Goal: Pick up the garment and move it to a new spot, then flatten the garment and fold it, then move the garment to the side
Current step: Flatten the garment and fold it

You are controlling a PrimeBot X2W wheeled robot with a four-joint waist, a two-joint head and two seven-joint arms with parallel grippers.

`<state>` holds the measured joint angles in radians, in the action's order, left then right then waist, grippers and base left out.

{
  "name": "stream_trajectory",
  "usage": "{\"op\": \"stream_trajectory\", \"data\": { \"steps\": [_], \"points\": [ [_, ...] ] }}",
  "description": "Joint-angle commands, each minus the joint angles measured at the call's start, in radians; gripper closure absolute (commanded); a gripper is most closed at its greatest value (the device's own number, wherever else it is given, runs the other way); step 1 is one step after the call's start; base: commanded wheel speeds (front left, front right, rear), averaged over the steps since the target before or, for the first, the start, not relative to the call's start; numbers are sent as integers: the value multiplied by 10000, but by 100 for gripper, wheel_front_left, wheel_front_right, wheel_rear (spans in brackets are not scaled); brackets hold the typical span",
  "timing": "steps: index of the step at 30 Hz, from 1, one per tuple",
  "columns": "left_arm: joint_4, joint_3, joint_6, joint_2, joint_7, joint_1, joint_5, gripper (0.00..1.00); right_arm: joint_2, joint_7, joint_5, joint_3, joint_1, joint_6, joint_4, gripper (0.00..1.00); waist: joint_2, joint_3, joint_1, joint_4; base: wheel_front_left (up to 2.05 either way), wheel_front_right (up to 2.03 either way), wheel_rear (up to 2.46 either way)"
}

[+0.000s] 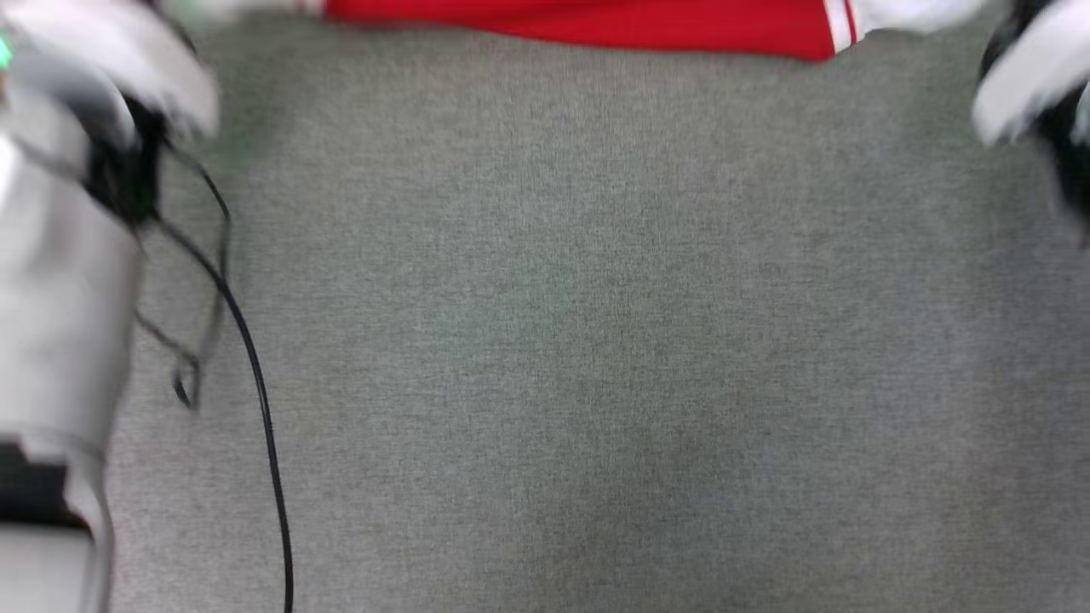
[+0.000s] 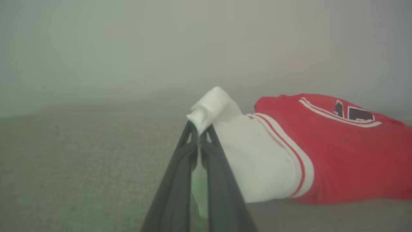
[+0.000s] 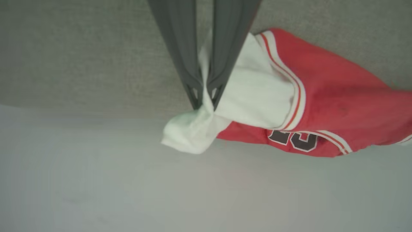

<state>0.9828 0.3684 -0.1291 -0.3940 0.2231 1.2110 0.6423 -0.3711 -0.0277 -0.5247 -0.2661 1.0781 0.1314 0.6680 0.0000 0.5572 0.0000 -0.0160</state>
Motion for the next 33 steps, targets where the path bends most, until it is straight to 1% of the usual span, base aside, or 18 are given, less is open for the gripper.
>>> {"op": "stream_trajectory", "data": {
  "steps": [1,5,7,10,14,19,26,33],
  "points": [
    [-262,115,-15,-70,101,-770,209,100,-111,181,-141,-62,-735,-14,-158,100,0,-450,0,41,0,0,0],
    [-1133,337,-9,-218,211,-2710,858,100,-139,316,-574,-16,-2409,-14,-578,100,0,-1020,0,81,0,0,0],
    [-1518,321,-9,-455,287,-3502,937,100,-172,370,-695,86,-3186,-14,-777,100,0,-1358,0,101,0,0,0],
    [-2092,237,30,-589,360,-4534,1059,100,-90,434,-835,300,-4191,-14,-1118,100,0,-1870,0,144,0,0,0],
    [-2876,164,319,-729,364,-5809,1160,100,7,408,-816,687,-5508,-14,-1517,100,0,-2628,0,239,0,0,0],
    [-3763,-9,648,-855,264,-7385,1538,100,340,253,-760,1262,-7104,-14,-1972,100,0,-3513,0,366,0,0,0],
    [-4996,-83,1307,-1041,-84,-9687,1960,100,1043,-107,-555,2038,-9184,-16,-2613,100,0,-4504,0,348,0,0,0],
    [-6077,-24,1806,-1060,-316,-11849,2393,100,1600,-448,-378,3096,-11207,-16,-3161,100,0,-5292,0,462,0,0,0]
  ]
}}
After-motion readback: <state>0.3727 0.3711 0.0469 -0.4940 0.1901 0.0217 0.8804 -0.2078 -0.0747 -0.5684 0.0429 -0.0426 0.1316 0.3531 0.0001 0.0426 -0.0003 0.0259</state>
